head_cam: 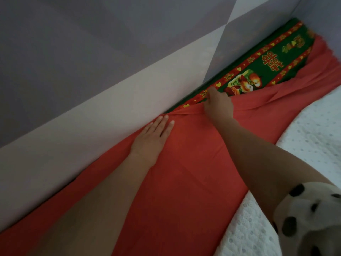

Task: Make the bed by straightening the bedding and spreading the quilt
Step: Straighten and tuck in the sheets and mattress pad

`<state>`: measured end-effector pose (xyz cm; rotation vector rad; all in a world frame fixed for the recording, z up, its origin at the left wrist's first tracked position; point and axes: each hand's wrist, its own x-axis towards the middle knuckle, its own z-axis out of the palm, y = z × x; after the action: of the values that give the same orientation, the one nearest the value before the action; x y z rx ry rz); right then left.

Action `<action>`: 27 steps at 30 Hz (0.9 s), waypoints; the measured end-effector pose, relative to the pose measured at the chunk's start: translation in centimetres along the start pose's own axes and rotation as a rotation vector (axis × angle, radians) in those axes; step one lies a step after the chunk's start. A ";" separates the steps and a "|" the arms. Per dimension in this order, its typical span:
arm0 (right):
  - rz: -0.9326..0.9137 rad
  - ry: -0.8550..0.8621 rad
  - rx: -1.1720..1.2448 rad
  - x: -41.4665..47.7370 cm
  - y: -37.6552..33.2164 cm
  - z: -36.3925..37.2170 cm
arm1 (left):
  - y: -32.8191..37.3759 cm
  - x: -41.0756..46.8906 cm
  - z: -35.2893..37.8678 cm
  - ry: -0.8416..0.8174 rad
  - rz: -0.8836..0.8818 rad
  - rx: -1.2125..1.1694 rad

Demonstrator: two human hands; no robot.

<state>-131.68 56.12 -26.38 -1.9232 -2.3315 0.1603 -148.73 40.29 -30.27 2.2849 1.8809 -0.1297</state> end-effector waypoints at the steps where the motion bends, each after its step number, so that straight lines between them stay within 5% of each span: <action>1: -0.035 -0.038 -0.050 -0.1 -0.2 -0.2 | 0.0 0.1 0.0 -0.011 -0.004 0.002; 5: -0.078 -0.176 -0.237 -1.3 1.4 0.5 | 0.0 0.1 0.6 -0.021 -0.012 0.003; 9: -0.072 -0.065 -0.335 -0.8 3.4 1.3 | 0.2 0.3 0.8 -0.031 -0.019 -0.006; 17: -0.180 -0.021 -0.210 -0.7 4.2 1.2 | 0.3 0.4 0.9 -0.065 -0.018 0.002; 27: -0.074 -0.003 -0.156 -0.3 4.1 1.2 | 0.4 0.4 1.1 -0.068 -0.035 0.025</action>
<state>-127.84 56.63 -28.16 -1.9000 -2.4805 -0.0259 -148.21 40.41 -31.38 2.2347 1.8965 -0.2346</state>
